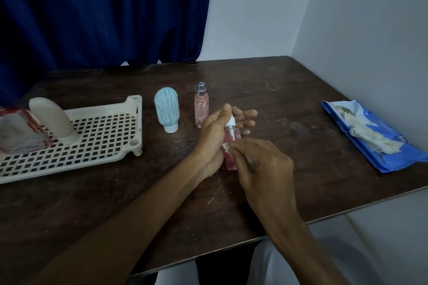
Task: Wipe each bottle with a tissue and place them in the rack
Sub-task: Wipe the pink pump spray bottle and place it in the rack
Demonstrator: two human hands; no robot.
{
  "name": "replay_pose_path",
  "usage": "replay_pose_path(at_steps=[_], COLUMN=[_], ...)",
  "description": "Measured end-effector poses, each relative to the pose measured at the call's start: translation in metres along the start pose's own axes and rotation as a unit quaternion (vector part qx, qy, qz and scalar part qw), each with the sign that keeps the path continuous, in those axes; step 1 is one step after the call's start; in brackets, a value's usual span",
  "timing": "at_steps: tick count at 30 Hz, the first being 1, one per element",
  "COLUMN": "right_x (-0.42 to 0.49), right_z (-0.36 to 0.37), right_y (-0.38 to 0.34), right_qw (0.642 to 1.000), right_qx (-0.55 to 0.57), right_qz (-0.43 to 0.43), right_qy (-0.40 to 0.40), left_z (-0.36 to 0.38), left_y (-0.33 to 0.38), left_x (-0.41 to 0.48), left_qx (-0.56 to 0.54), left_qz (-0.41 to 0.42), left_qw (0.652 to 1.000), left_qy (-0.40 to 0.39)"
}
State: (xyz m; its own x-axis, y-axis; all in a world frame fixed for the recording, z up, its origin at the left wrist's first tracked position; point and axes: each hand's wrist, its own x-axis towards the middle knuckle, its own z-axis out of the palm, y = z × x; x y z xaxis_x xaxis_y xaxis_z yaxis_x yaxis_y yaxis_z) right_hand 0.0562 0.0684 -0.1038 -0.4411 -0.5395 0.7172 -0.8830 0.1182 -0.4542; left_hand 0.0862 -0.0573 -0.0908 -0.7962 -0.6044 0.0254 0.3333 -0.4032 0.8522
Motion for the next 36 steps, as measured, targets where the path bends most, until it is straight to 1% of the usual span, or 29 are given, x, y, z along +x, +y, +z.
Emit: replay_pose_path(at_steps=[2, 6, 8, 11, 15, 17, 21, 25, 27, 30, 33, 36], right_x=[-0.001, 0.014, 0.02, 0.018, 0.016, 0.017, 0.003, 0.001, 0.006, 0.003, -0.009, -0.012], right_z=[-0.003, -0.003, 0.0, 0.003, 0.002, 0.002, 0.0, -0.006, -0.005, -0.001, -0.005, -0.014], right_y=[0.005, 0.007, 0.005, 0.001, 0.003, 0.003, 0.003, 0.009, 0.009, 0.004, 0.005, 0.011], right_qw=[1.0, 0.999, 0.999, 1.0, 1.0, 1.0, 1.0, 0.999, 0.999, 1.0, 1.0, 0.998], right_qx=[-0.007, 0.028, 0.031, 0.007, -0.01, -0.011, -0.013, 0.018, 0.02, 0.018, 0.011, 0.037], right_qz=[0.009, 0.034, 0.029, 0.011, 0.002, -0.004, 0.002, 0.03, 0.027, 0.014, 0.005, 0.04], right_qy=[0.004, 0.022, 0.024, 0.013, 0.014, 0.011, -0.02, -0.009, -0.004, -0.017, -0.028, -0.029], left_z=[0.0, -0.001, -0.002, 0.0, 0.0, -0.001, -0.001, 0.0, -0.001, -0.002, -0.002, -0.002], left_y=[0.001, 0.001, 0.001, 0.001, 0.003, 0.004, 0.003, 0.002, 0.003, 0.001, 0.001, 0.003], left_x=[0.001, -0.002, -0.004, -0.004, -0.003, -0.002, -0.001, 0.001, 0.001, 0.001, 0.003, 0.004], left_qx=[-0.004, 0.0, 0.001, 0.007, 0.063, 0.072, 0.051, 0.048, 0.038, 0.014, 0.014, 0.031], left_qz=[-0.001, -0.001, -0.005, -0.006, 0.006, 0.0, -0.007, -0.004, -0.001, -0.009, -0.013, -0.008], left_qw=[1.0, 1.0, 1.0, 1.0, 0.998, 0.997, 0.999, 0.999, 0.999, 1.0, 0.999, 0.999], left_qy=[-0.001, -0.014, -0.013, -0.009, -0.001, 0.005, 0.014, 0.012, 0.016, 0.025, 0.028, 0.018])
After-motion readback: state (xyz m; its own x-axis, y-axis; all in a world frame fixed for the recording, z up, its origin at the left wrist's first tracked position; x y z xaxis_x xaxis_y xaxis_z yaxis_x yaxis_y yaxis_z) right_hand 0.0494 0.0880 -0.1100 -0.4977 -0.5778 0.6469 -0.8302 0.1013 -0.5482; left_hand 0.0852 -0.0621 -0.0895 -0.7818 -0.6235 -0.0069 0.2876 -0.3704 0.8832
